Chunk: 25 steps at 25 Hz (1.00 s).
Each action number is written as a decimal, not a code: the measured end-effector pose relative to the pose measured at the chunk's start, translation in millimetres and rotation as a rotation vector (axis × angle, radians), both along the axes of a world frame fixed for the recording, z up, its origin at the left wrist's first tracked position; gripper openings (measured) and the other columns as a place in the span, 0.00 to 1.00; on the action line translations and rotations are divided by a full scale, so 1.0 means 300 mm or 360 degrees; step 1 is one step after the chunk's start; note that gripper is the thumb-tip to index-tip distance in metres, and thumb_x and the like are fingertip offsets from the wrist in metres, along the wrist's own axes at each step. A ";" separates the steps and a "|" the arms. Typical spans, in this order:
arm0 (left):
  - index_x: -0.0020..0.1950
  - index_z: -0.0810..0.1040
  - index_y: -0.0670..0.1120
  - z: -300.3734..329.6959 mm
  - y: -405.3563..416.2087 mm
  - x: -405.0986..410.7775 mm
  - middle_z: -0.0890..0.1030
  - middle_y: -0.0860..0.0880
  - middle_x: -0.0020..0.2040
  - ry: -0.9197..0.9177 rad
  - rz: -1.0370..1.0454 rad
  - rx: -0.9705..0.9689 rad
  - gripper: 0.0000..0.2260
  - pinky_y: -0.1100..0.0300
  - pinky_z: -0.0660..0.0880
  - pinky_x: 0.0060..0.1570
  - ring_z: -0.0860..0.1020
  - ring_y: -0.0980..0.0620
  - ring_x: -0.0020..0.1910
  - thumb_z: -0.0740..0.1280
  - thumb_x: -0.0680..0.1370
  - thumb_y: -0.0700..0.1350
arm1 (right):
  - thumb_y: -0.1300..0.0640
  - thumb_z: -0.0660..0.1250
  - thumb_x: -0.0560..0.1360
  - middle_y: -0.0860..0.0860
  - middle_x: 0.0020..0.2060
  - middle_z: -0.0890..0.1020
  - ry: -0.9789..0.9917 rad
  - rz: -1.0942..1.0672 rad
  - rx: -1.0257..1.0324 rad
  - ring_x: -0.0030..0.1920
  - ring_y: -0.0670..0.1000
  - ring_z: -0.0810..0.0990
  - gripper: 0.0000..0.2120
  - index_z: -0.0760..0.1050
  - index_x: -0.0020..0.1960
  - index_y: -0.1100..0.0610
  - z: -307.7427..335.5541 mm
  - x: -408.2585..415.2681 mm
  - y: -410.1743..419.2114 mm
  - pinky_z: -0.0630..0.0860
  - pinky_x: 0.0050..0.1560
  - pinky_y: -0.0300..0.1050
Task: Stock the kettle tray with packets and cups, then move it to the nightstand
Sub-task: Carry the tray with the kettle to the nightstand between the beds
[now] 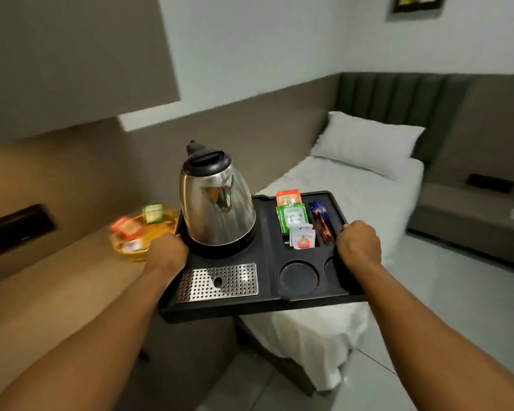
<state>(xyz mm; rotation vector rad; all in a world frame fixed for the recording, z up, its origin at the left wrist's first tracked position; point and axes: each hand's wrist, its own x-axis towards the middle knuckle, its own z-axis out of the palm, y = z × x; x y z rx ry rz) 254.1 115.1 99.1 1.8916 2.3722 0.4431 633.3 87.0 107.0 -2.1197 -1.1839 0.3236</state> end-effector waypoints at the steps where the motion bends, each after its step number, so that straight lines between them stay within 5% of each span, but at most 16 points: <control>1: 0.50 0.79 0.34 -0.001 0.015 0.125 0.81 0.34 0.52 -0.0024 -0.0069 -0.0029 0.18 0.49 0.73 0.45 0.78 0.34 0.51 0.54 0.83 0.44 | 0.60 0.58 0.77 0.64 0.49 0.81 -0.0003 -0.0106 -0.0027 0.48 0.65 0.80 0.12 0.78 0.50 0.65 0.003 0.112 -0.066 0.72 0.42 0.48; 5: 0.49 0.79 0.36 -0.019 0.056 0.597 0.81 0.34 0.52 -0.0193 -0.0307 -0.0010 0.17 0.51 0.71 0.43 0.78 0.34 0.50 0.56 0.82 0.47 | 0.64 0.58 0.76 0.61 0.46 0.82 -0.0034 -0.0522 -0.0107 0.44 0.61 0.80 0.11 0.79 0.49 0.64 0.028 0.497 -0.283 0.77 0.42 0.50; 13: 0.50 0.79 0.37 -0.036 0.212 1.415 0.81 0.35 0.50 -0.0218 -0.0773 -0.0046 0.16 0.54 0.70 0.39 0.79 0.36 0.45 0.57 0.82 0.47 | 0.65 0.59 0.76 0.64 0.48 0.82 -0.0073 -0.0989 -0.0135 0.47 0.63 0.81 0.11 0.79 0.49 0.66 -0.042 1.111 -0.463 0.70 0.39 0.46; 19: 0.50 0.80 0.38 -0.109 0.569 2.001 0.81 0.35 0.50 -0.0211 -0.0938 -0.0056 0.14 0.55 0.70 0.39 0.78 0.36 0.45 0.59 0.81 0.46 | 0.63 0.60 0.77 0.64 0.47 0.82 -0.0103 -0.1140 -0.0119 0.47 0.65 0.80 0.09 0.78 0.49 0.66 -0.124 1.615 -0.208 0.76 0.44 0.52; 25: 0.47 0.80 0.37 -0.123 1.115 2.631 0.81 0.35 0.49 -0.0194 -0.1048 -0.0022 0.14 0.55 0.68 0.39 0.78 0.35 0.45 0.58 0.81 0.44 | 0.57 0.59 0.80 0.64 0.49 0.82 0.0044 -0.1298 -0.0053 0.49 0.65 0.80 0.14 0.79 0.51 0.67 -0.153 2.195 0.286 0.72 0.43 0.48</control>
